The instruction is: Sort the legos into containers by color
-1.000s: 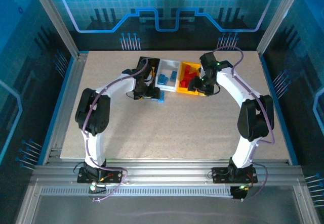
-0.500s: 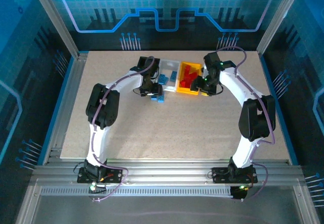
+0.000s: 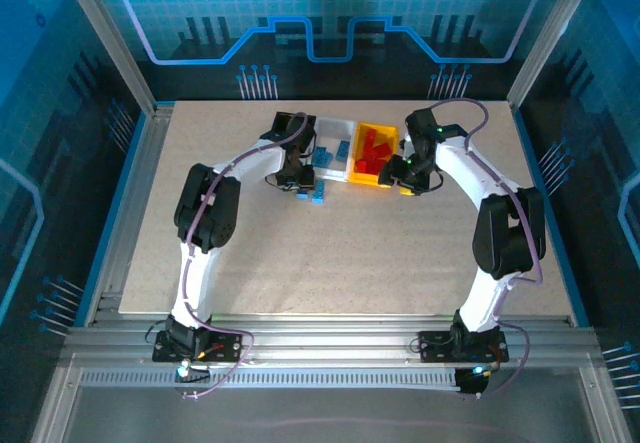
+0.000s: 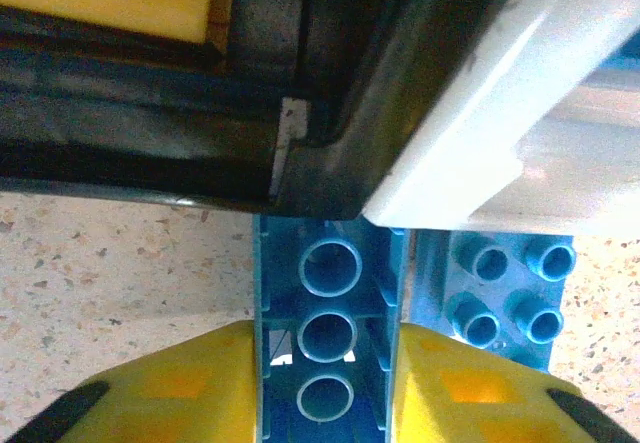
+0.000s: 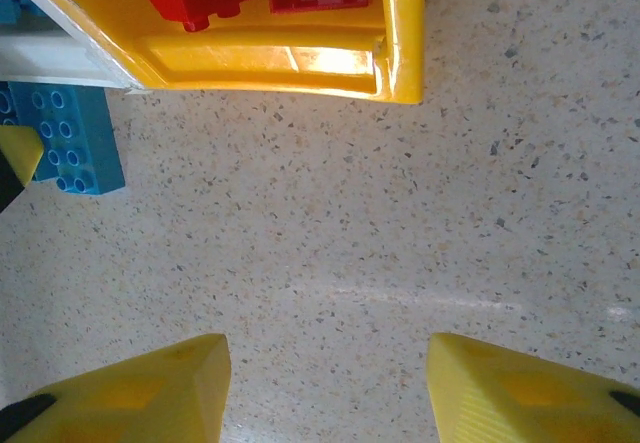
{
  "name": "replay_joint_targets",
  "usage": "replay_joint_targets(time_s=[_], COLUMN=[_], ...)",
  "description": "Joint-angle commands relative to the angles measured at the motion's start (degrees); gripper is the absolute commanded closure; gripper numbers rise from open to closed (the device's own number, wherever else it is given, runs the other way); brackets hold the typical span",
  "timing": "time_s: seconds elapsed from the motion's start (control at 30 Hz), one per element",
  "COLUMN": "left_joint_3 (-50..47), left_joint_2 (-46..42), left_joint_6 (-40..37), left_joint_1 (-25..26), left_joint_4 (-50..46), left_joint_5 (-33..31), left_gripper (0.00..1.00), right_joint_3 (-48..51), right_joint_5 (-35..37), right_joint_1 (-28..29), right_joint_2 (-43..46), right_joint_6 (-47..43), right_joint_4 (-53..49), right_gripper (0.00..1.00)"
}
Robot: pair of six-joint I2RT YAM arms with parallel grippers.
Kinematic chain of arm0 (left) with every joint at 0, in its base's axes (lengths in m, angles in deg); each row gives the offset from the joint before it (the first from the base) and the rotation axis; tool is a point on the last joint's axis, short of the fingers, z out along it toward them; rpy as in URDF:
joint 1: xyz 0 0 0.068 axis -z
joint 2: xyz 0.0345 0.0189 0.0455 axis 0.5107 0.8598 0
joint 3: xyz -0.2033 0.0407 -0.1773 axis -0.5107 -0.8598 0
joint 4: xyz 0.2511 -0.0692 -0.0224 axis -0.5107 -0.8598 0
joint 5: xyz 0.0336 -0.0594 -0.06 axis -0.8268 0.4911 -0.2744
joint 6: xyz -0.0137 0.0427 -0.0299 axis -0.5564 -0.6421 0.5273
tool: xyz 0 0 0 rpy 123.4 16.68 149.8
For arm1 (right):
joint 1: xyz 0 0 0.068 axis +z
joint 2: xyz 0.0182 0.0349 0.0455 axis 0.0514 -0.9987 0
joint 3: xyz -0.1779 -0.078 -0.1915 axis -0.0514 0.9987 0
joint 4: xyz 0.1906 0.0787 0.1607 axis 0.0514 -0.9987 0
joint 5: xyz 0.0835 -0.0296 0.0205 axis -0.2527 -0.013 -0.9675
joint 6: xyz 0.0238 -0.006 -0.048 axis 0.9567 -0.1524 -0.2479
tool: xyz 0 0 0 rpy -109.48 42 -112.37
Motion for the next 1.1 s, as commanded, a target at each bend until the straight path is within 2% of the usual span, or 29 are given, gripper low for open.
replay_joint_targets(time_s=[0.0,0.17,0.67,0.87,1.07], left_joint_3=[-1.56,-3.86,-20.92,-15.18,-1.96], left_joint_2=[-0.55,-2.97,-23.4,-24.51,-17.29], left_joint_6=[-0.91,-1.38,-1.33,-3.25,-4.27], left_joint_1=[-0.01,-0.29,-0.49,-1.25,-1.33], left_joint_4=[-1.67,-1.31,0.37,-2.37,-5.23], left_joint_5=[-1.35,-1.03,2.57,3.8,5.54], left_gripper=[0.69,0.75,0.74,0.73,0.73], right_joint_3=[0.85,0.46,-1.09,-0.19,3.92], right_joint_5=[-1.24,-1.26,-4.95,-3.67,-1.93], right_joint_1=[-0.77,-0.18,1.83,2.82,2.16], right_joint_2=[2.05,2.14,-2.32,-1.83,1.03], right_joint_6=[0.94,1.98,8.03,8.05,7.04], right_joint_4=[0.69,0.97,4.92,4.75,3.79], right_gripper=[0.44,0.44,0.44,0.44,0.44])
